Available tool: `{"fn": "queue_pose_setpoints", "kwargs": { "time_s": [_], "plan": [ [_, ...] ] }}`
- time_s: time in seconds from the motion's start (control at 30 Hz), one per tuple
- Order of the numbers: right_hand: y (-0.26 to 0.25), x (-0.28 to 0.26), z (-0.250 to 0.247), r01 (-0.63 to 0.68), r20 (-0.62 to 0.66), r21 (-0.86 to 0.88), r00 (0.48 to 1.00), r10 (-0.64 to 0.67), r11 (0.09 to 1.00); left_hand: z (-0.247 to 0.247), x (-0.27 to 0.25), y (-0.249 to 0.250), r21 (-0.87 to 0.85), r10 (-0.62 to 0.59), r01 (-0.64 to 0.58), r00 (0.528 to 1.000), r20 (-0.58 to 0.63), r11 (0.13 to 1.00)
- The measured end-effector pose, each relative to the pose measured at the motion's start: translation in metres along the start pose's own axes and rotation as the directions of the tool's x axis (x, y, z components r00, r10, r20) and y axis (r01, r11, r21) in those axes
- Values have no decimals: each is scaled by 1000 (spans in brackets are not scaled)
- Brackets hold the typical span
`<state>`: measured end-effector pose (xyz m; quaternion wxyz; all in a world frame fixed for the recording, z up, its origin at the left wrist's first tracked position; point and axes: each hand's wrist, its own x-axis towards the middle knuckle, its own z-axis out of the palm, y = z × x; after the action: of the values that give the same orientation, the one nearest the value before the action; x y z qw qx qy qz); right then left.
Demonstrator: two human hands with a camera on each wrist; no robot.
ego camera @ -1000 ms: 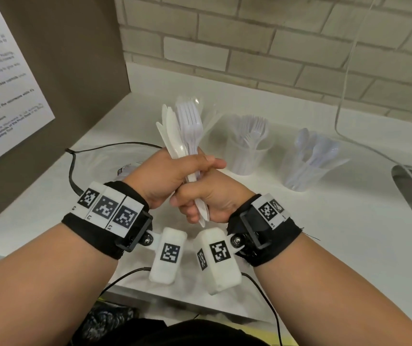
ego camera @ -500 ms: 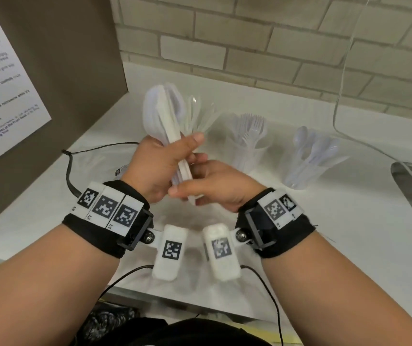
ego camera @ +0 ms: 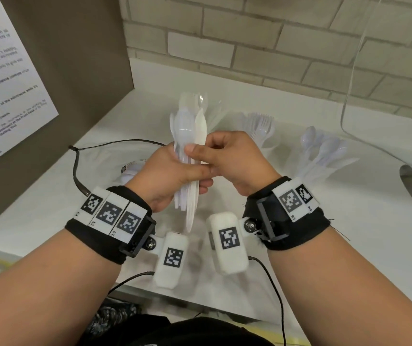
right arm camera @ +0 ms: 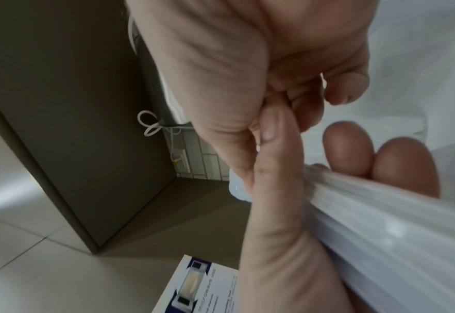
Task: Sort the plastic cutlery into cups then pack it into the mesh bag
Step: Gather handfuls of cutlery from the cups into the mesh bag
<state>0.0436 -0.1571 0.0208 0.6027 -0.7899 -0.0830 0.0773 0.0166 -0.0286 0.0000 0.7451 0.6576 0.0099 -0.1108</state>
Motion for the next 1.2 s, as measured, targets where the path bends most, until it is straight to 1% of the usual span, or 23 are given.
{"fn": "queue_pose_setpoints", "kwargs": {
  "time_s": [0.07, 0.13, 0.3, 0.4, 0.5, 0.53, 0.6, 0.67, 0.73, 0.77, 0.83, 0.9, 0.97, 1.03, 1.07, 1.13, 1.2],
  "plan": [
    [0, 0, -2, -33, 4, 20, 999, 33, 999, -2, -1, -2, -89, -17, 22, 998, 60, 996],
    [-1, 0, -1, -71, 16, 63, 997, 70, 995, -3, 0, -4, -191, -35, 52, 995, 92, 980],
    [-4, 0, -1, -109, 62, 111, 993, 103, 988, -4, 3, -9, -300, -27, 64, 992, 124, 952],
    [-1, 2, 0, -120, 46, 104, 992, 115, 987, -5, 6, -11, -345, -30, 63, 995, 99, 936],
    [3, 6, -1, -160, 22, 228, 987, 159, 960, -6, 8, -11, -325, -51, 70, 997, 66, 943],
    [5, 7, -2, -176, 18, 286, 984, 179, 942, -6, 8, -12, -309, -66, 74, 997, 35, 948],
    [6, 10, -5, -182, -17, 353, 980, 200, 918, -9, 11, -14, -283, -110, 83, 991, -79, 956],
    [3, 16, -11, -137, -100, 389, 977, 189, 911, -14, 12, -16, -258, -145, 94, 971, -190, 962],
    [-5, 27, -19, -26, -216, 410, 968, 125, 912, -19, 12, -18, -219, -160, 109, 960, -231, 970],
    [-11, 35, -23, 41, -278, 390, 958, 76, 920, -21, 11, -19, -203, -164, 115, 957, -241, 972],
    [-24, 53, -27, 175, -378, 330, 925, -40, 928, -25, 11, -20, -179, -167, 122, 950, -262, 976],
    [-35, 73, -24, 303, -438, 293, 886, -155, 907, -29, 11, -21, -173, -163, 117, 947, -276, 978],
    [-39, 94, -14, 403, -484, 230, 837, -255, 886, -31, 11, -21, -181, -160, 113, 949, -270, 977],
    [-36, 111, 0, 440, -501, 119, 800, -329, 890, -32, 11, -19, -215, -160, 109, 958, -237, 970],
    [-33, 117, 8, 442, -500, 85, 794, -345, 893, -33, 11, -18, -241, -158, 105, 964, -212, 965],
    [-21, 130, 19, 419, -497, 61, 800, -336, 906, -35, 10, -15, -256, -156, 107, 971, -181, 961],
    [-6, 140, 25, 342, -479, 63, 835, -272, 938, -39, 10, -13, -252, -153, 104, 972, -180, 962]
  ]
}}
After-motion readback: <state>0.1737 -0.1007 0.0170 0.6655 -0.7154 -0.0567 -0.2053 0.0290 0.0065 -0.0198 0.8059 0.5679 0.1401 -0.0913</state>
